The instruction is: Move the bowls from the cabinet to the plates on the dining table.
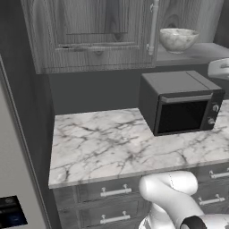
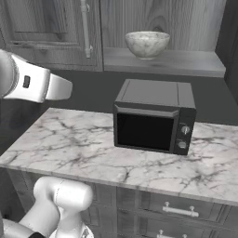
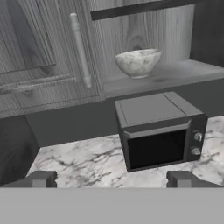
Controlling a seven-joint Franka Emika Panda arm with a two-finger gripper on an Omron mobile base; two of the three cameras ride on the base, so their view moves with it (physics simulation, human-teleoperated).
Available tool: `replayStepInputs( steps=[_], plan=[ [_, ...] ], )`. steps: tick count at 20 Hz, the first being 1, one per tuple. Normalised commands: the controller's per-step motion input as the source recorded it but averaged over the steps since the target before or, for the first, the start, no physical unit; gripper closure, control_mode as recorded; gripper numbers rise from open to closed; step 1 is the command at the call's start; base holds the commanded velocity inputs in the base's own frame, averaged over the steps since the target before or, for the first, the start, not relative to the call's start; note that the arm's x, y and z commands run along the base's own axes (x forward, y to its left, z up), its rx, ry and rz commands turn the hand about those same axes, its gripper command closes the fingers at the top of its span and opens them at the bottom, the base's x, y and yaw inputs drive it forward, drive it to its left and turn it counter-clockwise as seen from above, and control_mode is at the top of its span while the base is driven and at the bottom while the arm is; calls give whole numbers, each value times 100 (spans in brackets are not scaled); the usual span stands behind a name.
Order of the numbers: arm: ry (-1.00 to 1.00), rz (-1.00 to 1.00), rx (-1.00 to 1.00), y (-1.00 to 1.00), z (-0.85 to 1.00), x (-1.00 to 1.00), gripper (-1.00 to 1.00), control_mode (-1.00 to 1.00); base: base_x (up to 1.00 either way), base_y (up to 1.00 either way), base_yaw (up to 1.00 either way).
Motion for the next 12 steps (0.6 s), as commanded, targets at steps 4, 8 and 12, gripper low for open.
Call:
replayStepInputs(
  steps=[4,8,12],
  plan=[
    [0,5,8,29,3,27,-100,-100,0,0,0],
    [0,4,7,27,1,32,-100,-100,0,0,0],
    [-1,2,1,16,4,37,-100,-100,0,0,0]
  ],
)
